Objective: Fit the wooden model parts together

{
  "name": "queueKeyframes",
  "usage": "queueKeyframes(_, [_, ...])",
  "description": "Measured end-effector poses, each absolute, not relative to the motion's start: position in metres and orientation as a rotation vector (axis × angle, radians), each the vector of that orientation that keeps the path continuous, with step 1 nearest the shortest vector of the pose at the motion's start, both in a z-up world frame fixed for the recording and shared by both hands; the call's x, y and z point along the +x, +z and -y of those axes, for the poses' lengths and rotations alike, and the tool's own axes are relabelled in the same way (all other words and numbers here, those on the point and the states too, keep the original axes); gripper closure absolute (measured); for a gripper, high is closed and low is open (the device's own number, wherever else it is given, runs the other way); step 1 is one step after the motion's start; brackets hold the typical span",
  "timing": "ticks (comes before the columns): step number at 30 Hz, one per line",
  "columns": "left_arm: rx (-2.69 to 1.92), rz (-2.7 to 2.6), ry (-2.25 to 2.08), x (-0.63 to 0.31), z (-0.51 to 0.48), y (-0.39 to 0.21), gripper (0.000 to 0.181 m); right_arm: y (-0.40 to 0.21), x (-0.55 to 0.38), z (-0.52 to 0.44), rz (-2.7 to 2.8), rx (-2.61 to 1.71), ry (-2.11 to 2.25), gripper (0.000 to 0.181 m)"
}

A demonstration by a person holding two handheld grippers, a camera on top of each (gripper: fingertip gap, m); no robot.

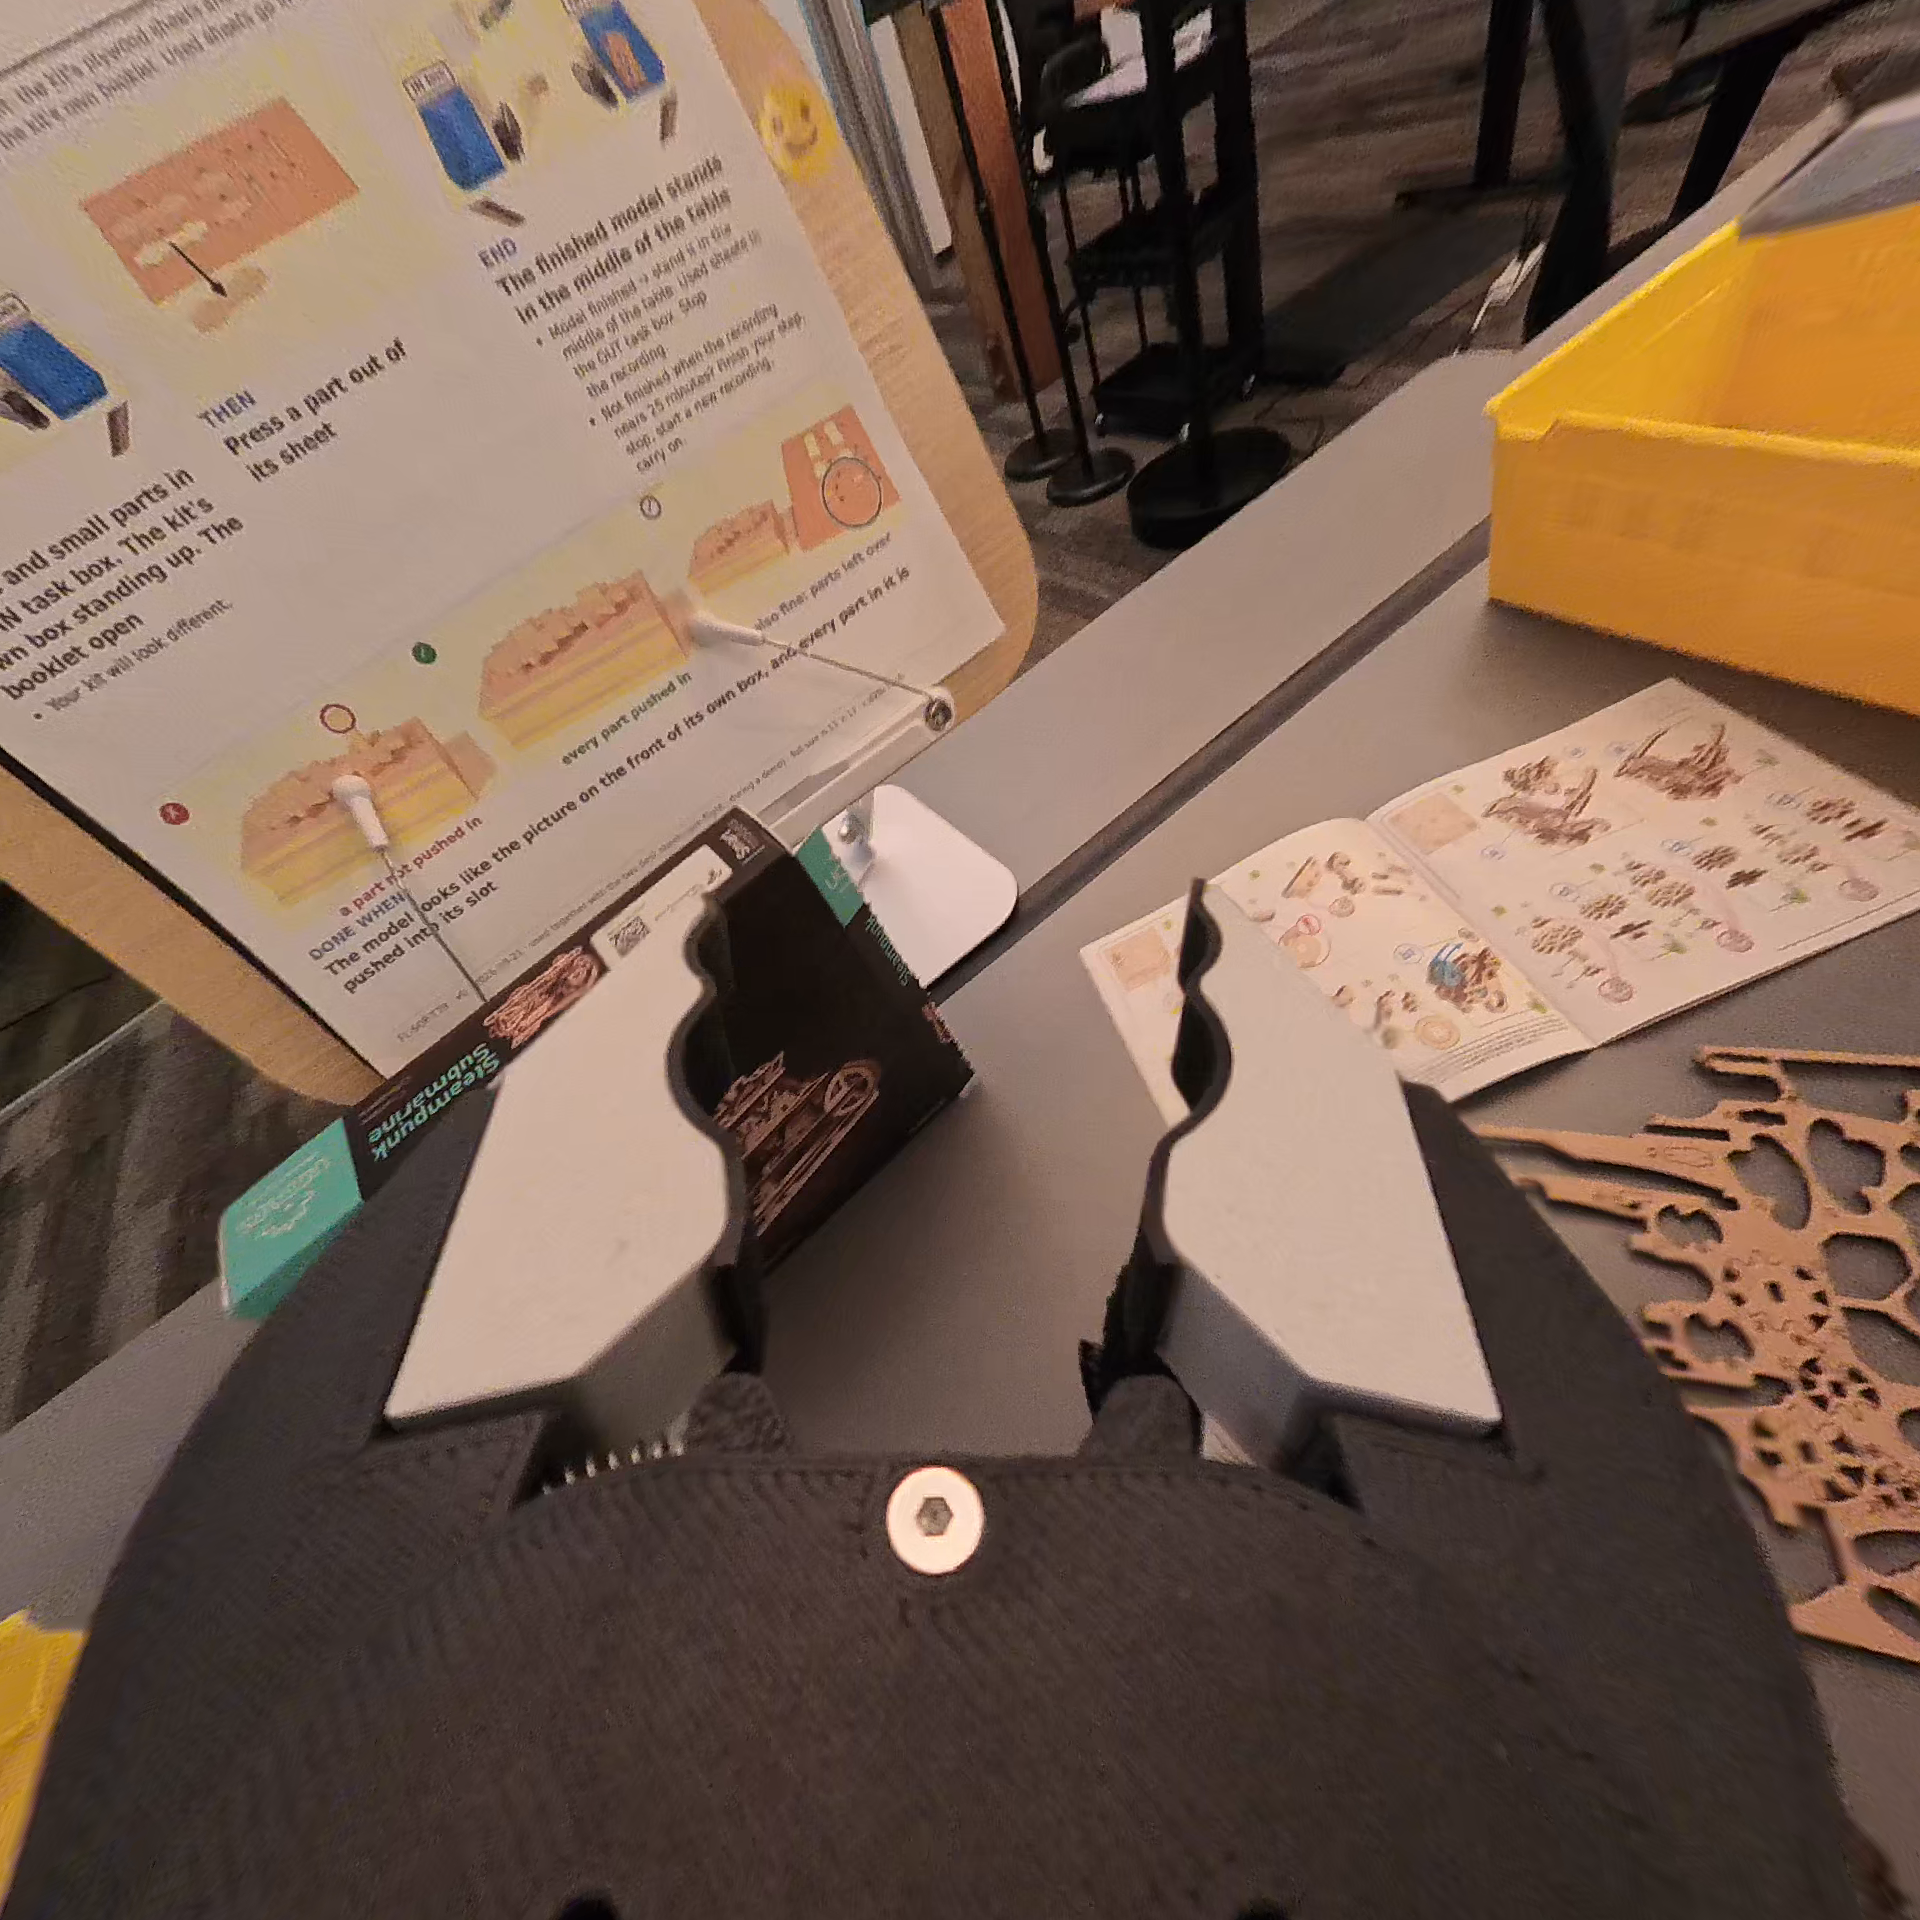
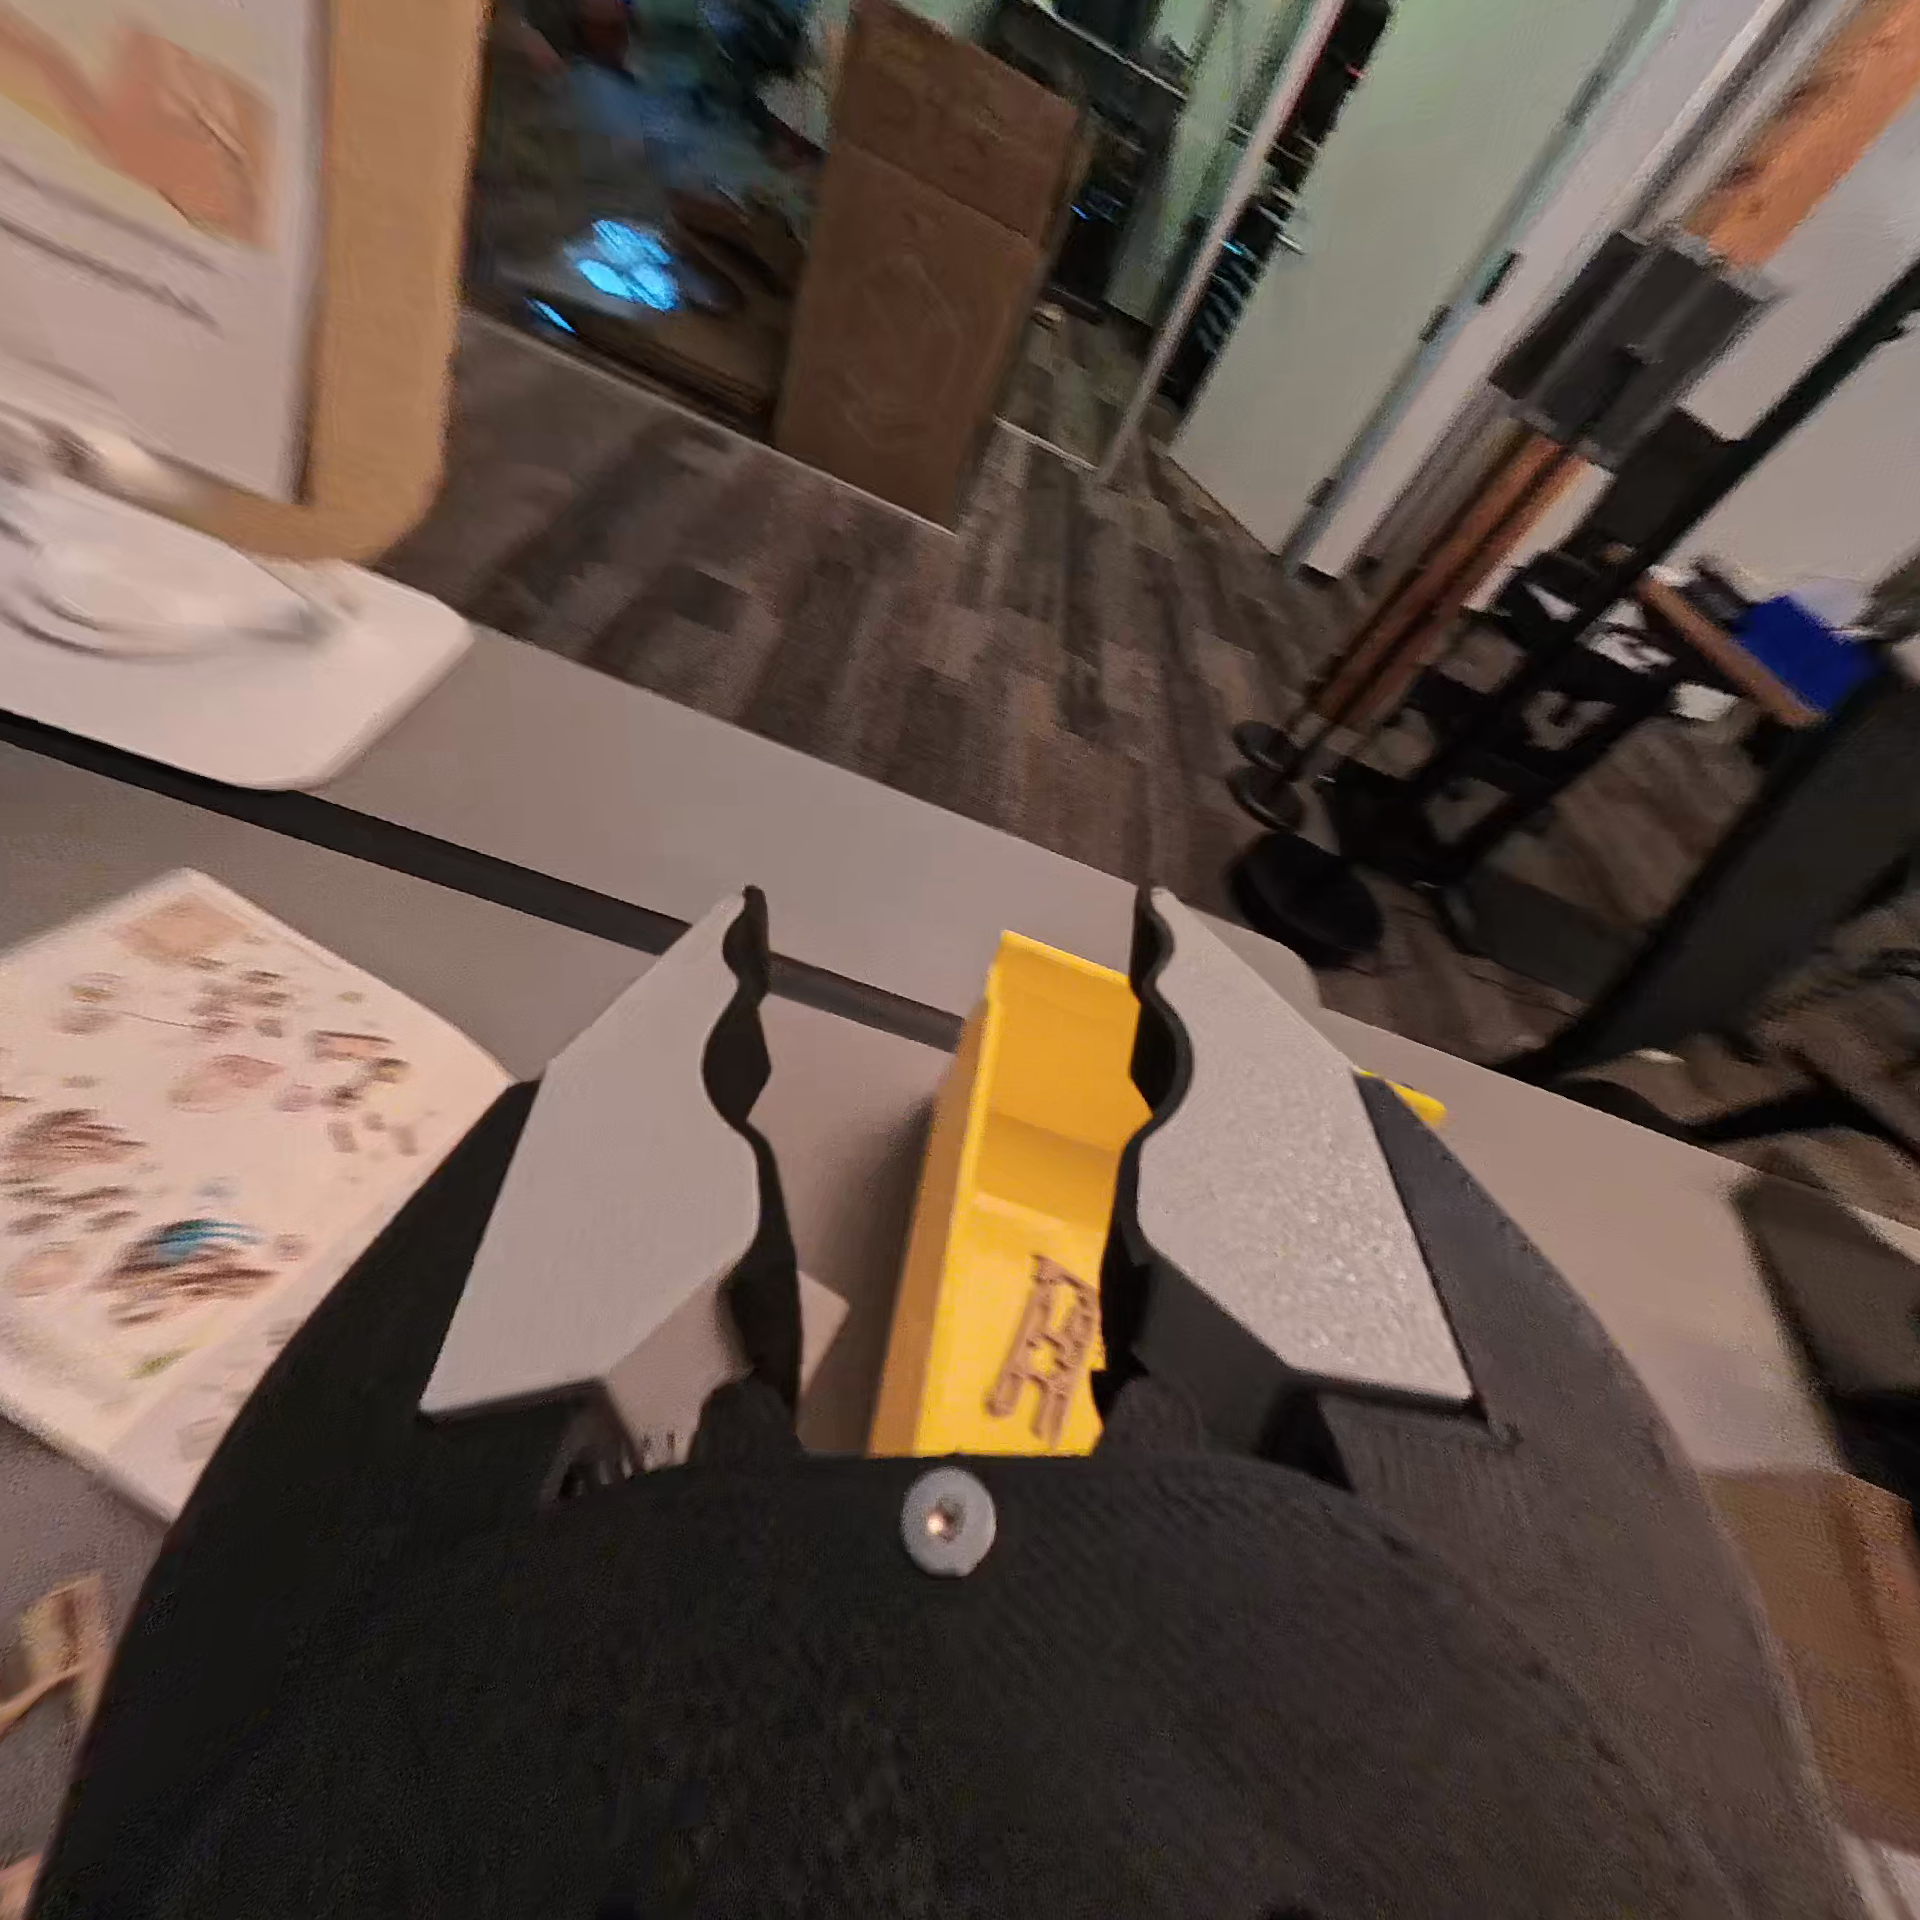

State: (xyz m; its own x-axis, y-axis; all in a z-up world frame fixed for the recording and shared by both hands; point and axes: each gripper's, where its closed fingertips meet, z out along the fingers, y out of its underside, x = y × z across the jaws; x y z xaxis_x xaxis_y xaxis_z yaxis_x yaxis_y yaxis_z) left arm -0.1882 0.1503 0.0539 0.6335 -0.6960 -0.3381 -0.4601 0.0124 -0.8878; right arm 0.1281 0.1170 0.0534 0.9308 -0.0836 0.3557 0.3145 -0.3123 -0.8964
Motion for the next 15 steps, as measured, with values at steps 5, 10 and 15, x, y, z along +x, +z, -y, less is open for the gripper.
queueKeyframes(5, [-1.495,-0.840,-0.431,-0.192,-0.136,0.097,0.100,0.132,0.117,-0.074,0.191,-1.566,-0.239,0.094])
queueKeyframes(10, [-1.333,-0.685,-0.533,-0.210,-0.132,0.135,0.099,0.183,0.115,-0.035,0.178,-1.333,-0.168,0.095])
queueKeyframes(15, [-1.115,-0.670,-0.809,-0.202,-0.093,0.169,0.120,0.219,0.101,0.001,0.166,-1.084,0.108,0.125])
